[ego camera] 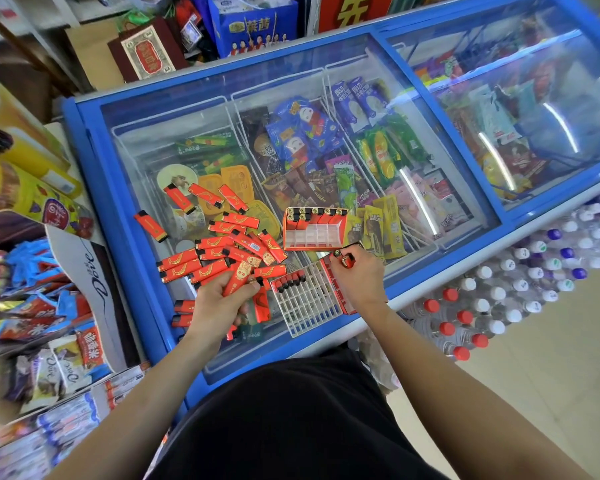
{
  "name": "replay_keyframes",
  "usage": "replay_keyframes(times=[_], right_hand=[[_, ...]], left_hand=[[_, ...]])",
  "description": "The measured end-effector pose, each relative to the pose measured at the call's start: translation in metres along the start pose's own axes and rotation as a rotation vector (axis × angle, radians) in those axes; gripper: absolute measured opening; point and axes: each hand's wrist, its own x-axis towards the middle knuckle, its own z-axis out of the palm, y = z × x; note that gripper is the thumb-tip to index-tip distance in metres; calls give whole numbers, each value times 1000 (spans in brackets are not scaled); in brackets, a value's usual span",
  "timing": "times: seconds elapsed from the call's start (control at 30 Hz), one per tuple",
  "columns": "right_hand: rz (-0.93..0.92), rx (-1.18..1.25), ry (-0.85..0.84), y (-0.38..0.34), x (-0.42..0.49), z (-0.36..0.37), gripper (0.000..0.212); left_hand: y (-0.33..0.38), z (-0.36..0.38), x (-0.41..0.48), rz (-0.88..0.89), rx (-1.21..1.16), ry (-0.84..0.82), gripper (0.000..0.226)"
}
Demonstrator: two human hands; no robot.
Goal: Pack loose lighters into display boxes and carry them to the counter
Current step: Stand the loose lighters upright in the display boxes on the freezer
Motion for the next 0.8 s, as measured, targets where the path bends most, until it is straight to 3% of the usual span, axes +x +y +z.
replay_keyframes(times=[0.2,0.47,0.7,0.8], right_hand=[[44,183,-41,4,-13,-5,33],[37,496,-131,-3,-34,-28,30],[93,518,-102,-3,-36,-42,20],[28,470,-110,-16,-29,-43,16]], left_hand=[[-1,1,0,5,3,2,15],[-5,2,2,9,16,-7,14],[-6,6,5,22,13,-36,12],[-5,6,4,38,13,-47,13]])
